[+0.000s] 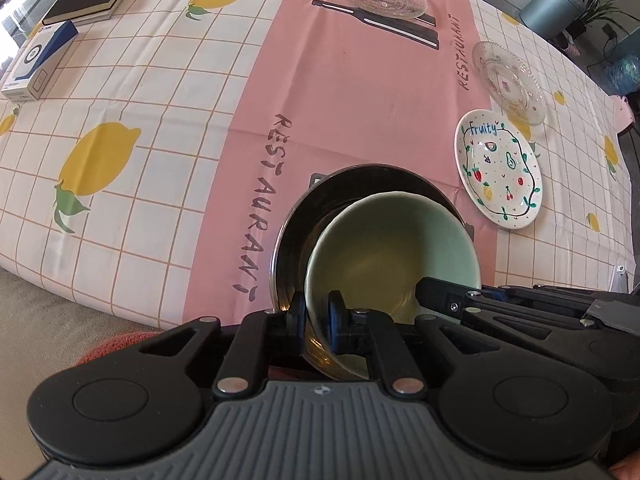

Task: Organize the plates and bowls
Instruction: 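Lower the green bowl into the steel bowl stack and open the left gripper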

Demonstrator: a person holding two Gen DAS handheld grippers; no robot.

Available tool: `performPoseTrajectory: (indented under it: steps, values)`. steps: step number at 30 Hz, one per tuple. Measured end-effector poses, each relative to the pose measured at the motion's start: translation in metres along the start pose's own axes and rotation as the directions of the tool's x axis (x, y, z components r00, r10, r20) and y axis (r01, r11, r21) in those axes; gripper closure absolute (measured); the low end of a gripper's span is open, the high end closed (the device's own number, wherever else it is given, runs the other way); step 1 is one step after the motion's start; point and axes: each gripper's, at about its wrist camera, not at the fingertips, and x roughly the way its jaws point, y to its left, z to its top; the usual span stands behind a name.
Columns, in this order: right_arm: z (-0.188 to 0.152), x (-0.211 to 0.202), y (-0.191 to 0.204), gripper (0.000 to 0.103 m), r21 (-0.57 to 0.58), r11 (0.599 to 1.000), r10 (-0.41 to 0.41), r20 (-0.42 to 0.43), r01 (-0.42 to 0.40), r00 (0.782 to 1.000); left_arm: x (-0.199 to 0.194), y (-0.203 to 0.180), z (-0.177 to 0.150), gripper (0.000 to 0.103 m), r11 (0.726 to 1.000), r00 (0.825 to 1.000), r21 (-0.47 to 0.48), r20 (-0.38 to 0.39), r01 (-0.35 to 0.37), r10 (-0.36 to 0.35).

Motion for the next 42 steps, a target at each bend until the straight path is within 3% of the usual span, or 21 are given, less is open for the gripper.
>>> performPoseTrajectory:
  steps: [9, 23, 33, 42]
  values:
    - [0.003, 0.005, 0.007, 0.095, -0.035, 0.998, -0.053, -0.01, 0.052, 0.999, -0.002, 0.0, 0.002, 0.09, 0.999, 1.0, 0.039, -0.007, -0.002, 0.002]
    - [0.002, 0.003, 0.009, 0.089, -0.03, 0.998, -0.054, -0.03, 0.054, 0.998, -0.013, 0.001, 0.002, 0.089, 0.997, 1.0, 0.074, 0.009, -0.003, 0.002]
    - [0.006, -0.014, 0.009, 0.085, -0.032, 0.998, -0.055, 0.016, 0.056, 0.998, -0.03, 0.002, 0.006, 0.085, 0.996, 0.997, 0.085, 0.079, -0.019, 0.013]
    - [0.003, -0.035, 0.006, 0.073, -0.039, 0.999, 0.012, 0.077, -0.009, 0.997, -0.053, 0.009, -0.001, 0.075, 0.995, 0.982, 0.092, 0.18, 0.035, -0.051]
